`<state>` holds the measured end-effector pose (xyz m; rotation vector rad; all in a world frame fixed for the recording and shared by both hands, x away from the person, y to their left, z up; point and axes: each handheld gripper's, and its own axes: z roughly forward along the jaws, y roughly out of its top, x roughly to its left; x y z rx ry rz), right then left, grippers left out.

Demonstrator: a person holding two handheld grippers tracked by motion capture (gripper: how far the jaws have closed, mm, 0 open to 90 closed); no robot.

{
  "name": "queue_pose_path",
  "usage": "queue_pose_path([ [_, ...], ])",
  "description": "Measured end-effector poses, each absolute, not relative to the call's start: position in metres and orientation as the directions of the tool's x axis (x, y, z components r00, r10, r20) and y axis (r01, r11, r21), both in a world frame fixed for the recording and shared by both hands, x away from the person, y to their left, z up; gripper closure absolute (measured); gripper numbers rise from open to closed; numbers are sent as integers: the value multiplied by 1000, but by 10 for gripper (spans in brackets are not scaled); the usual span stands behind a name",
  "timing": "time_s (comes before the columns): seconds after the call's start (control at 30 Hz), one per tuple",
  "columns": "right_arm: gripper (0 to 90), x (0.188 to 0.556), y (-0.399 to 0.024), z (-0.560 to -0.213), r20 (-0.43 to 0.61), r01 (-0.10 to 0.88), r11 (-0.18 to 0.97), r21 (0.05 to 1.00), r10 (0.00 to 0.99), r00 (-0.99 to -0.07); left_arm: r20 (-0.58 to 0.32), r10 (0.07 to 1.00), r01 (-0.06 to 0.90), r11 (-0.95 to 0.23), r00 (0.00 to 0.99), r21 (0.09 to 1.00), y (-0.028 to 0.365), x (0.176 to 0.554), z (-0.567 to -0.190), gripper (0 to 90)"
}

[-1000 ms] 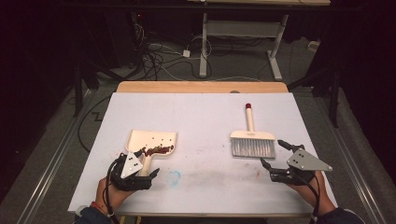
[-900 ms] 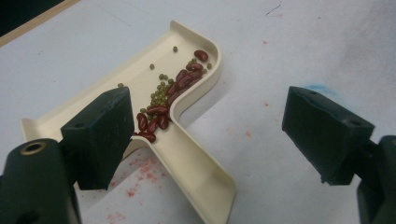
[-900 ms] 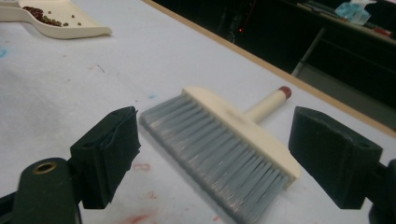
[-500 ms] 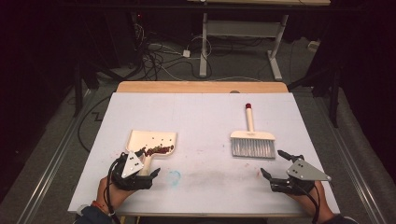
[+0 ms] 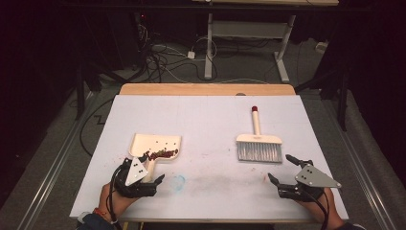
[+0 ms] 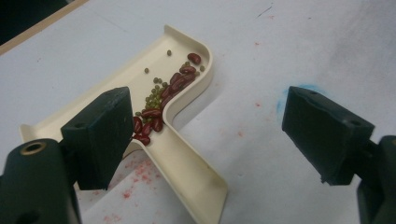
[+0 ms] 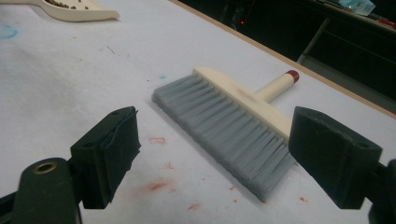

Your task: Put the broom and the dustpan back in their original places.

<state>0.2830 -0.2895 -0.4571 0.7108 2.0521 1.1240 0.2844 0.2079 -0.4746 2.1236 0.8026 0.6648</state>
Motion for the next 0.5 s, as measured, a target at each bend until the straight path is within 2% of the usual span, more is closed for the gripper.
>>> queue_pose_path([
  [0.5, 168, 282, -290, -456, -308, 132, 481, 867, 725, -616, 197, 716, 327, -522, 670, 788, 206, 286, -475, 166],
])
